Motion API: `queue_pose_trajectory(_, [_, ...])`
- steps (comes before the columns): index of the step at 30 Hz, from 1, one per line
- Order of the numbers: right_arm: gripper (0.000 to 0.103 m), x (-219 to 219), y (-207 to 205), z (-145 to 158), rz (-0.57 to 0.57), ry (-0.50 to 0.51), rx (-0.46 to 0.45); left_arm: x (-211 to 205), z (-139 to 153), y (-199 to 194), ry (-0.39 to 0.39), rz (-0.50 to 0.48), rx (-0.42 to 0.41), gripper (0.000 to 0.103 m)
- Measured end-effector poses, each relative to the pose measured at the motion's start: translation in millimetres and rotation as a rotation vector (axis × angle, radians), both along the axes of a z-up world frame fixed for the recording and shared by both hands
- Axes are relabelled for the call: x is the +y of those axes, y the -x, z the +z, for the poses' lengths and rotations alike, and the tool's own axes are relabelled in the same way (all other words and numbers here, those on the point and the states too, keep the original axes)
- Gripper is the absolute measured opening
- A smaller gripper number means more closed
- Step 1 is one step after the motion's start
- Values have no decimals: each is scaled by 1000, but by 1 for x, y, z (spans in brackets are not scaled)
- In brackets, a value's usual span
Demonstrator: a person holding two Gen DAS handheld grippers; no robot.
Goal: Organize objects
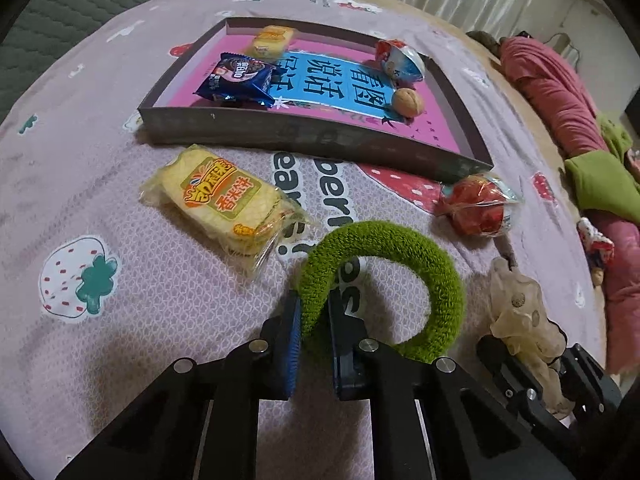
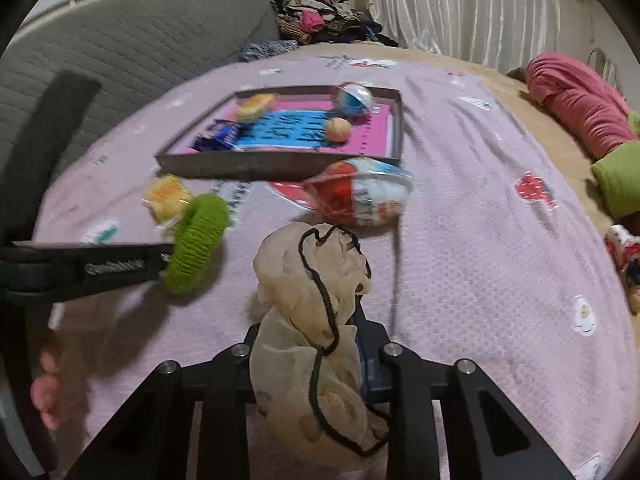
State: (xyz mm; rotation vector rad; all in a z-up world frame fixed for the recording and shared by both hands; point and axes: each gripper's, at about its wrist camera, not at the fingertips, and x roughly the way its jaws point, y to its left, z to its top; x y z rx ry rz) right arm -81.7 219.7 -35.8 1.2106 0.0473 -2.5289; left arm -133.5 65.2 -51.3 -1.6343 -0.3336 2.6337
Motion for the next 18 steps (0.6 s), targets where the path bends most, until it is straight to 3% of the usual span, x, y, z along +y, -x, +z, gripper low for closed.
queue_pose_trajectory(6, [28, -5, -8, 8, 43, 87, -7, -6, 6, -14, 5, -12, 29, 12])
queue_pose_trajectory(15, [28, -12, -21, 16, 56, 101, 3, -30, 9, -41, 3, -9, 39, 12])
queue_pose_trajectory(18, [28, -15, -25, 19, 55, 109, 7, -38, 13, -50, 38, 3, 47, 12])
